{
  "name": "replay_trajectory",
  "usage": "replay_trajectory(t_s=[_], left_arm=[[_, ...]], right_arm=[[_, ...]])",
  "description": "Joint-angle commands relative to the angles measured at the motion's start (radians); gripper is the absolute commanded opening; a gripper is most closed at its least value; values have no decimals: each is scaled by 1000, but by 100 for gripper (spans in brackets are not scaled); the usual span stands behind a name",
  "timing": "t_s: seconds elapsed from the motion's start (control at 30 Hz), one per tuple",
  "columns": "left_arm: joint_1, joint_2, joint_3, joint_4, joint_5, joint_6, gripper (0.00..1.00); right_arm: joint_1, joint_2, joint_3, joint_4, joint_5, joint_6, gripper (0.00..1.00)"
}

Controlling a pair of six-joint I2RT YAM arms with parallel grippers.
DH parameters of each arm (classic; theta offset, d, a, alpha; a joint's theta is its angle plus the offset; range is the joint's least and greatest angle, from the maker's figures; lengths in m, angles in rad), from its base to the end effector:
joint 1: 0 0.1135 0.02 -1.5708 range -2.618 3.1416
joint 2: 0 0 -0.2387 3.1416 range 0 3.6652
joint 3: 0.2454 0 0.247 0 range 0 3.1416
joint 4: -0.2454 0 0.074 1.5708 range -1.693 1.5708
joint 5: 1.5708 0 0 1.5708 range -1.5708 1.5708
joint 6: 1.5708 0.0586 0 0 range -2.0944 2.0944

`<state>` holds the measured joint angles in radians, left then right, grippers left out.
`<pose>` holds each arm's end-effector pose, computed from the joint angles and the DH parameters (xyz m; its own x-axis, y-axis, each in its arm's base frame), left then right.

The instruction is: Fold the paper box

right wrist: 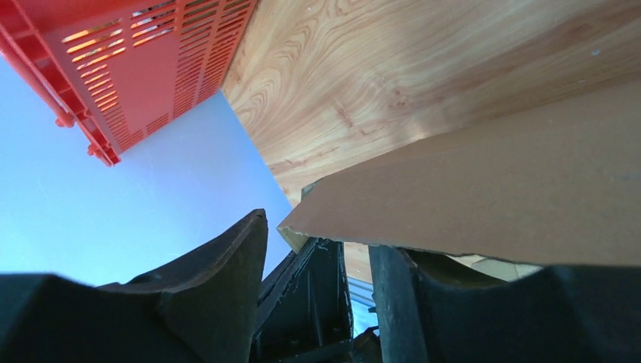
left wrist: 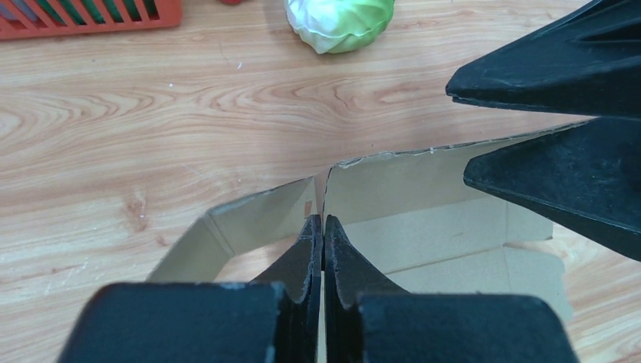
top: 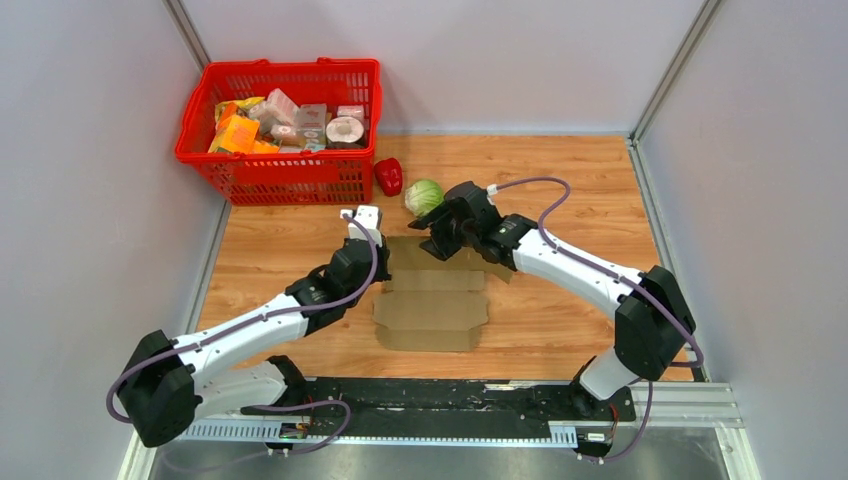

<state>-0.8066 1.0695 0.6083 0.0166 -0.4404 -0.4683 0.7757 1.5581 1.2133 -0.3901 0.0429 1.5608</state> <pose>0.1988 -0.1713 0.2153 -0.4401 -0.1309 -0.8883 0.2108 0.9466 -0.2439 0.2596 0.2510 0.2388 -0.6816 0.7308 -0.0362 0.4719 0.4768 0.7416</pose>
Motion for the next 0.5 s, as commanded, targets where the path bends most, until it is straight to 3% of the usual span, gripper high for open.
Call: replay_trajectory(t_s=[0.0, 0.13, 0.3, 0.47], left_arm=[[-26, -19, 22, -10, -73, 30, 0], [-34, -22, 21, -9, -87, 34, 0], [-43, -29, 18, -9, -110, 37, 0], [-51, -36, 12, -6, -107, 34, 0]], right_arm=[[0, -15, -31, 68, 8, 79, 54], [-1, -16, -61, 94, -5, 91, 41], [-3, -10, -72, 102, -9, 93, 39], [-3, -1, -70, 102, -9, 85, 25]])
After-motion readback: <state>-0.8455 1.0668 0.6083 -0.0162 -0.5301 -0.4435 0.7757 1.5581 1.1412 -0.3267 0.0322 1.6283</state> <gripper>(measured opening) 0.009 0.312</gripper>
